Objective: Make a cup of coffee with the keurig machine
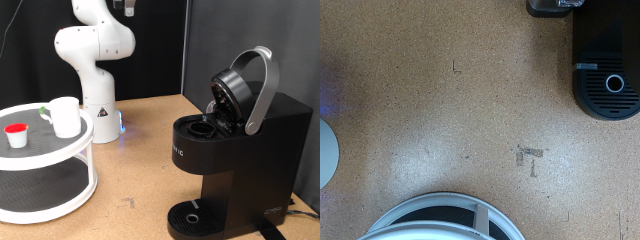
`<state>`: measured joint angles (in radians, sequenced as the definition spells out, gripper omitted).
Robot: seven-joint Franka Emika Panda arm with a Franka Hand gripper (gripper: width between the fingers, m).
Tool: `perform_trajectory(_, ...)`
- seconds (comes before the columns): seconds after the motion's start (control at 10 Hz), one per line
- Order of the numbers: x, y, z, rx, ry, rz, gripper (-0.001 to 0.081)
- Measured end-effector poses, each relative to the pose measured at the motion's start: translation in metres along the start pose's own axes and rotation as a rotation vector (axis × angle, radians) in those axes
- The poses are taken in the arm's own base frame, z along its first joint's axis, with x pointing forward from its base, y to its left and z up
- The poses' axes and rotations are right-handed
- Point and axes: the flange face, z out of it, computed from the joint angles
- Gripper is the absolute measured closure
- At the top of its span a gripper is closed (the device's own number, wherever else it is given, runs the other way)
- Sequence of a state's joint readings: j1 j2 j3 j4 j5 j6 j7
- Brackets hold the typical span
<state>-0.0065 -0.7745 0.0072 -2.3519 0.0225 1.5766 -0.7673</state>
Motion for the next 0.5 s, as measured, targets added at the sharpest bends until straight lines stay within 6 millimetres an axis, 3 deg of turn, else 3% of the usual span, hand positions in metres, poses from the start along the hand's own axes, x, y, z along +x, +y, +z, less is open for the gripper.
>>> perform_trajectory(0.2, -0.005, 0.007, -0.003, -0.011, 0.030, 0.015, 0.0001)
perform_trajectory(0.5, -0.045, 0.032, -0.011, 0.019, 0.090, 0.011, 0.0001)
